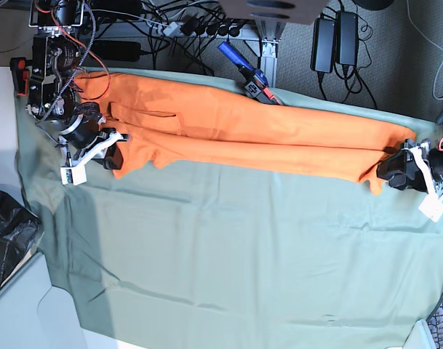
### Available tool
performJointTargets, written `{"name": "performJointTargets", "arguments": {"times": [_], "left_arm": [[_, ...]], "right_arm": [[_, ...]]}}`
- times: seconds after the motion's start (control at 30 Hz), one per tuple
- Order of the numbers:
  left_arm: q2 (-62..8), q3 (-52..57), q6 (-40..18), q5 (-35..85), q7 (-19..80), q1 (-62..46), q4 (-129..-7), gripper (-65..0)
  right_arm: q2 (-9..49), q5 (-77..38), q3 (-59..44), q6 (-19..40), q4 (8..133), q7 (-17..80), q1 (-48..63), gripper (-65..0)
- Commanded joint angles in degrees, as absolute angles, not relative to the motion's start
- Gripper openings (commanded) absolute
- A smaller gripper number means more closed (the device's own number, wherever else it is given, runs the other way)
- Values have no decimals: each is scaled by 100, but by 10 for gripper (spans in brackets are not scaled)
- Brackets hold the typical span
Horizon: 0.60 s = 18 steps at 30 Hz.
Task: Fold the T-shirt properly
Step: 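Hold the folded strip and straighten it with both grippers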
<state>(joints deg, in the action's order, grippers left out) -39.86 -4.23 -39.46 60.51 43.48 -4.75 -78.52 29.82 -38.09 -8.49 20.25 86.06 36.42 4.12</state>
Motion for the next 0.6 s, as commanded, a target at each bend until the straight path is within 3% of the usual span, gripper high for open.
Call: {"name": "performJointTargets", "arguments": {"times": [0.0, 0.33, 0.47, 0.57], "left_arm": [[-4097, -377, -4000, 6141, 4281, -401, -7933, -288], [-4154, -377, -4000, 6143, 4447, -499, -7933, -288], [-4268, -377, -4000, 6149, 4486, -552, -7933, -202], [-4366, -377, -4000, 6152, 4488, -578, -7933, -194]], "right_arm": [[3092, -3896, -906, 2596, 8794, 3627, 353, -650], [3094, -3903, -1431, 2598, 10342, 3719, 1562, -650], [3094, -3903, -1640, 2598, 10739, 3717, 2137, -650], [3096, -3903, -1767, 2598, 10899, 3726, 2449, -650]]}}
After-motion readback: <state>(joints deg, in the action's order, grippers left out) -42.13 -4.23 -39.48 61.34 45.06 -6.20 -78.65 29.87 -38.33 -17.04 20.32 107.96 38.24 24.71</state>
